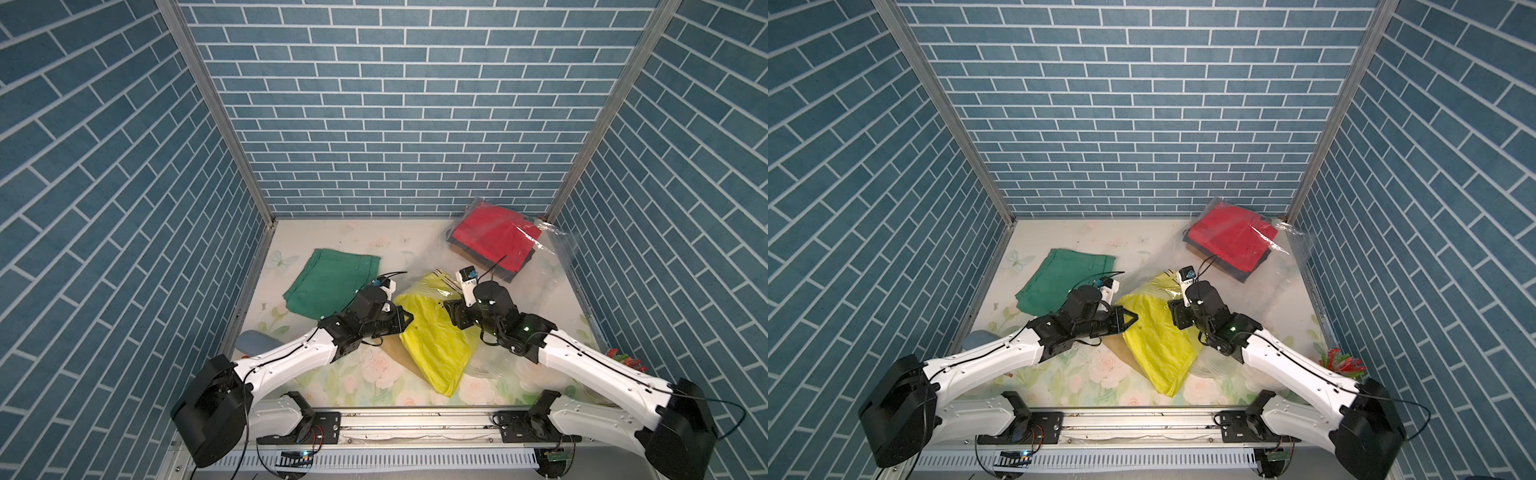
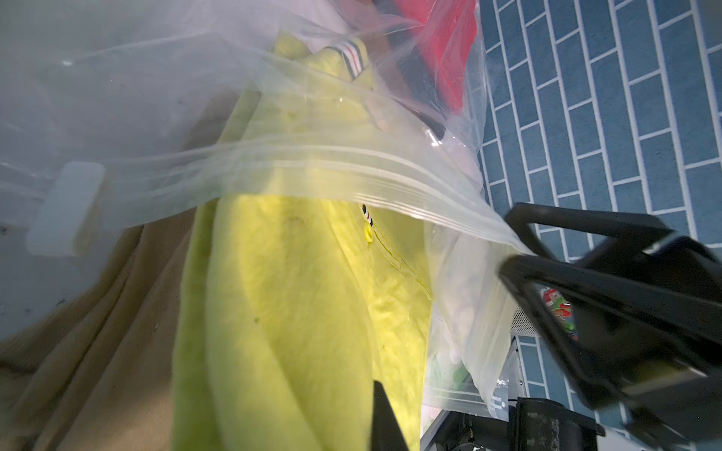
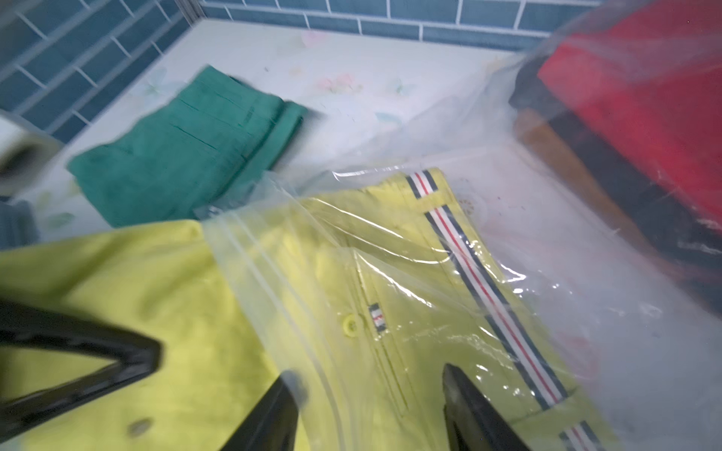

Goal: Take the trousers out of the vacuum bag
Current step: Take out the trousers from the vacuum bag.

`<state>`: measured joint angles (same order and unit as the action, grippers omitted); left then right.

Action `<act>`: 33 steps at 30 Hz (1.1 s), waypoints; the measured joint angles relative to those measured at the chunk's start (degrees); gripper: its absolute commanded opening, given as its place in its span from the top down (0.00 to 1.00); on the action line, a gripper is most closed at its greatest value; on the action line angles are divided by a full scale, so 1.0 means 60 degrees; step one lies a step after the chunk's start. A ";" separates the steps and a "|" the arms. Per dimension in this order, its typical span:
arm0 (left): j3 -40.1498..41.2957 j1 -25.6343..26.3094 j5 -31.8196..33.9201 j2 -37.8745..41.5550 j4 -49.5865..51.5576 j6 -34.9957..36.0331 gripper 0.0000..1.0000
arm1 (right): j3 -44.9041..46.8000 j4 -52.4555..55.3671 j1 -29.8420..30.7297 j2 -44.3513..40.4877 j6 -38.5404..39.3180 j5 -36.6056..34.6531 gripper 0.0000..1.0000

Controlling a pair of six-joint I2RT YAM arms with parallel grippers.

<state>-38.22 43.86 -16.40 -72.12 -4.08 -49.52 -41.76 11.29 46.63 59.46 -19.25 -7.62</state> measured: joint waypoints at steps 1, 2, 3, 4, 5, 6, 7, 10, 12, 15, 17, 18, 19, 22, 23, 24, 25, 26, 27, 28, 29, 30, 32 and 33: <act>0.0000 -0.0004 0.0004 -0.0091 -0.0106 -0.0036 1.00 | 0.0000 0.0117 0.0120 -0.0273 0.0000 0.0076 0.35; 0.0000 -0.0011 0.0004 -0.0182 -0.0208 -0.0084 1.00 | 0.0000 0.0215 0.0273 -0.0492 0.0000 0.0120 0.34; -0.0004 -0.0011 0.0004 -0.0273 -0.0302 -0.0135 1.00 | 0.0000 0.0335 0.0470 -0.0688 -0.0004 0.0135 0.33; 0.0000 -0.0015 0.0007 -0.0382 -0.0412 -0.0175 1.00 | 0.0004 0.0466 0.0718 -0.0874 -0.0007 0.0135 0.33; 0.0000 -0.0018 0.0007 -0.0455 -0.0503 -0.0197 1.00 | 0.0004 0.0583 0.0925 -0.0994 -0.0018 0.0106 0.33; -0.0004 -0.0022 0.0007 -0.0565 -0.0612 -0.0222 1.00 | 0.0004 0.0718 0.1206 -0.1115 -0.0051 0.0066 0.34; -0.0007 -0.0022 0.0007 -0.0656 -0.0707 -0.0233 1.00 | 0.0004 0.0838 0.1497 -0.1195 -0.0084 0.0015 0.34; -0.0066 -0.0062 0.0000 -0.1002 -0.0962 -0.0302 1.00 | 0.0011 0.1086 0.2255 -0.1260 -0.0251 -0.0117 0.36; -0.0160 -0.0080 -0.0007 -0.1213 -0.1089 -0.0353 1.00 | 0.0076 0.1140 0.2630 -0.1257 -0.0342 -0.0197 0.38; -0.0317 -0.0102 -0.0047 -0.1443 -0.1279 -0.0423 1.00 | 0.0302 0.1147 0.3133 -0.1184 -0.0572 -0.0408 0.39; -0.0390 -0.0127 -0.0091 -0.1548 -0.1392 -0.0470 1.00 | 0.0492 0.1147 0.3442 -0.1027 -0.0769 -0.0637 0.39; -0.0430 -0.0142 -0.0117 -0.1603 -0.1424 -0.0517 1.00 | 0.0576 0.1158 0.3603 -0.0885 -0.0871 -0.0776 0.38; -0.0459 -0.0146 -0.0142 -0.1650 -0.1464 -0.0572 1.00 | 0.0627 0.1169 0.3723 -0.0747 -0.0998 -0.0900 0.37; -0.0503 -0.0153 -0.0186 -0.1716 -0.1577 -0.0732 1.00 | 0.0743 0.1104 0.4047 -0.0277 -0.1359 -0.1260 0.33; -0.0503 -0.0157 -0.0204 -0.1716 -0.1610 -0.0790 1.00 | 0.0776 0.1067 0.4146 -0.0149 -0.1464 -0.1366 0.31; -0.0503 -0.0157 -0.0215 -0.1716 -0.1661 -0.0849 1.00 | 0.0809 0.1031 0.4229 0.0000 -0.1585 -0.1501 0.29; -0.0503 -0.0160 -0.0219 -0.1716 -0.1690 -0.0896 1.00 | 0.0827 0.1005 0.4328 0.0189 -0.1738 -0.1650 0.27; -0.0506 -0.0164 -0.0226 -0.1716 -0.1727 -0.0954 1.00 | 0.0831 0.0994 0.4408 0.0368 -0.1832 -0.1770 0.26; -0.0503 -0.0164 -0.0233 -0.1716 -0.1741 -0.0998 1.00 | 0.0831 0.0976 0.4488 0.0554 -0.1942 -0.1887 0.26; -0.0506 -0.0164 -0.0240 -0.1716 -0.1767 -0.1042 1.00 | 0.0831 0.0958 0.4554 0.0743 -0.2044 -0.1989 0.25; -0.0506 -0.0164 -0.0248 -0.1716 -0.1796 -0.1082 1.00 | 0.0831 0.0947 0.4623 0.0958 -0.2175 -0.2116 0.24; -0.0506 -0.0168 -0.0248 -0.1716 -0.1807 -0.1107 1.00 | 0.0831 0.0943 0.4670 0.1129 -0.2273 -0.2211 0.23; -0.0543 -0.0178 -0.0255 -0.1734 -0.1807 -0.1147 1.00 | 0.0831 0.0965 0.4758 0.1574 -0.2557 -0.2521 0.23; -0.0565 -0.0186 -0.0266 -0.1759 -0.1814 -0.1155 1.00 | 0.0831 0.0984 0.4779 0.1752 -0.2667 -0.2663 0.22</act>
<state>-41.60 42.74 -18.00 -82.67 -14.96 -56.45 -36.77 17.19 75.31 69.97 -35.24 -23.59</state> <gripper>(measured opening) 0.124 0.771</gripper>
